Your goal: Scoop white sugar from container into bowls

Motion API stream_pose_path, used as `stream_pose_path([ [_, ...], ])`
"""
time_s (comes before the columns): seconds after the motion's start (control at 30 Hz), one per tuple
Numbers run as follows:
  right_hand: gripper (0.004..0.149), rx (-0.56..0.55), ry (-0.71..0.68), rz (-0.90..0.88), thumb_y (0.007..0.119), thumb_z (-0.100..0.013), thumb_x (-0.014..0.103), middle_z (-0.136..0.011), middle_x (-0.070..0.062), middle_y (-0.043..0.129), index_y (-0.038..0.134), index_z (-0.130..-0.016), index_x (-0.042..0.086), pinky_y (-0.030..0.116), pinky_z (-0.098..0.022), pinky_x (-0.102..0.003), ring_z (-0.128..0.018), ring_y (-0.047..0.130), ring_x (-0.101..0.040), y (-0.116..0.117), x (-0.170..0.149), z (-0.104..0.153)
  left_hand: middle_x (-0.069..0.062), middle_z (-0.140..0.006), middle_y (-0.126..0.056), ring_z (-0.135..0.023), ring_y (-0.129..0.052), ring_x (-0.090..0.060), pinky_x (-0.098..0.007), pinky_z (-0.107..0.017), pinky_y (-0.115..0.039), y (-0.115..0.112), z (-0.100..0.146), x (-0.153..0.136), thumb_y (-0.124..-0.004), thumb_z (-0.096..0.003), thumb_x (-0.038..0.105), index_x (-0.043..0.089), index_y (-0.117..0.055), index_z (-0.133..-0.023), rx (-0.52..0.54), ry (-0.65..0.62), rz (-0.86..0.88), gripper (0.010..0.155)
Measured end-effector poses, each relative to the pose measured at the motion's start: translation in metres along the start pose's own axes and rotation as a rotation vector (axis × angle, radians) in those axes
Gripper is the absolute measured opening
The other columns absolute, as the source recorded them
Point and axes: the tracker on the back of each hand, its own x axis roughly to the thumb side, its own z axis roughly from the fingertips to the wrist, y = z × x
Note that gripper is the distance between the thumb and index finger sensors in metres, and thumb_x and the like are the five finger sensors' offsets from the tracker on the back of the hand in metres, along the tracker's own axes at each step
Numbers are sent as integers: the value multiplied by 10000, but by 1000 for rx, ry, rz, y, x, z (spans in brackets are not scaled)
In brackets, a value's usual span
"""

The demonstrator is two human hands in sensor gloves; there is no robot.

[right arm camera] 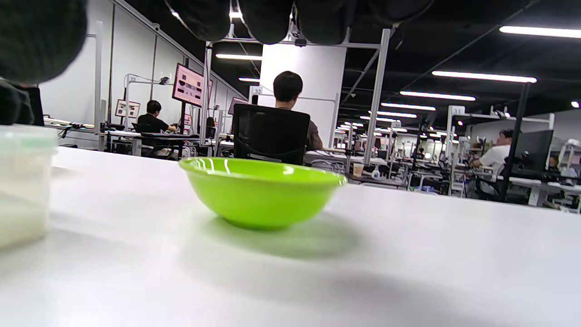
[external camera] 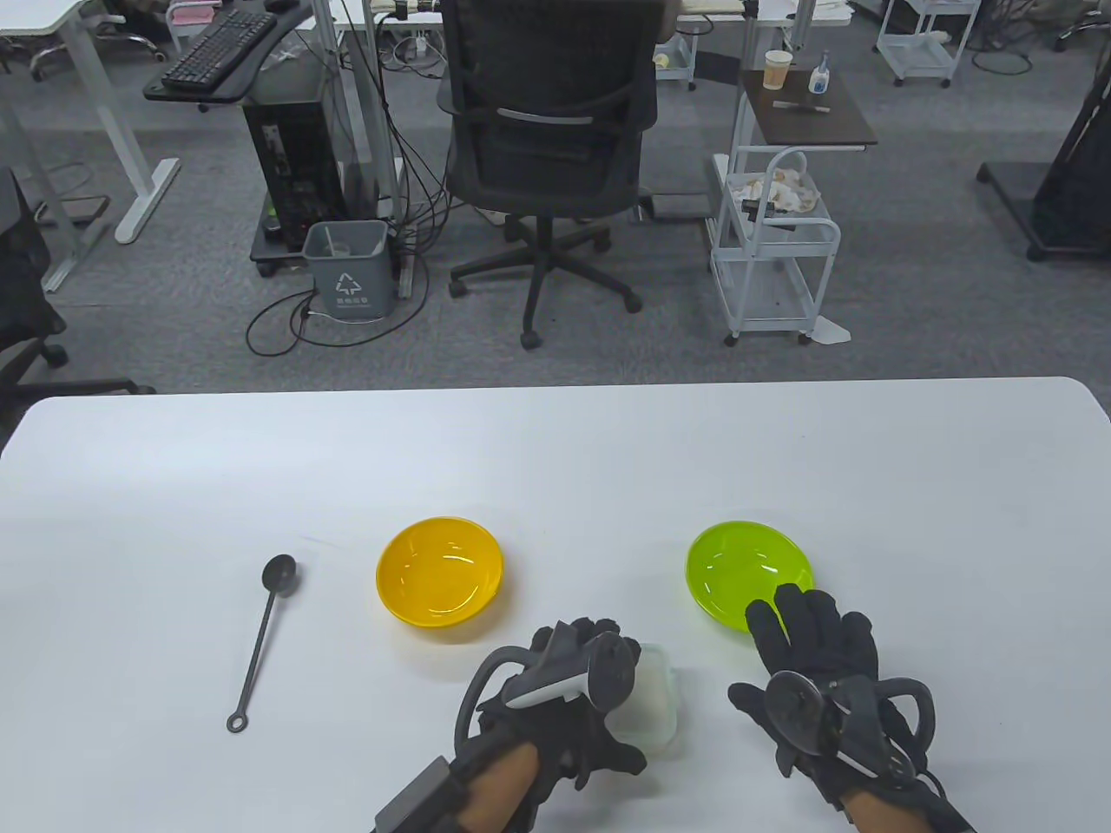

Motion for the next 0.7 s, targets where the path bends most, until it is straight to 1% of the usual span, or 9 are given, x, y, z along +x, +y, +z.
stream_pose_path([
  [0.07,848,44,12,-34,728,-405,698,-1206,-89,307,379,-1100,360,393,-793,-625,-1140,402,-390,7,-2,0,97,-1253,-69,-1255,-170,-244,-580,-882,-162,1,0,-1,-779,-320,759,414,-151,-1135,38,-8,7,1085],
  [0.13,847,57,15,-48,733,-405,693,-1204,-94,308,385,-1099,355,394,-792,-624,-1137,400,-396,9,-2,1,119,-1260,-112,-1259,-209,-226,-580,-885,-181,1,0,-4,-796,-329,736,428,-181,-1138,47,-13,17,1062],
  [0.17,846,55,16,-47,732,-405,693,-1203,-96,314,387,-1099,353,398,-791,-623,-1131,419,-396,9,-2,1,122,-1261,-128,-1258,-223,-224,-578,-887,-191,1,0,-4,-807,-331,727,425,-192,-1140,48,-18,30,1060],
  [0.2,848,49,16,-47,732,-404,694,-1202,-95,318,389,-1099,351,400,-791,-622,-1131,419,-393,9,-2,1,124,-1265,-106,-1258,-231,-224,-577,-889,-195,2,0,-5,-819,-330,718,425,-202,-1141,47,-20,50,1060],
  [0.33,846,43,20,-48,732,-404,693,-1201,-97,322,393,-1098,350,402,-791,-621,-1130,420,-393,10,-2,1,121,-1268,-122,-1258,-249,-227,-575,-892,-209,2,0,-4,-827,-329,709,427,-211,-1143,50,-17,41,1058],
  [0.7,840,44,34,-54,733,-407,687,-1200,-97,330,398,-1097,345,406,-791,-618,-1128,428,-391,9,-3,1,101,-1269,-157,-1248,-291,-248,-572,-894,-241,1,-2,-5,-867,-326,679,413,-254,-1146,76,-38,84,1058],
])
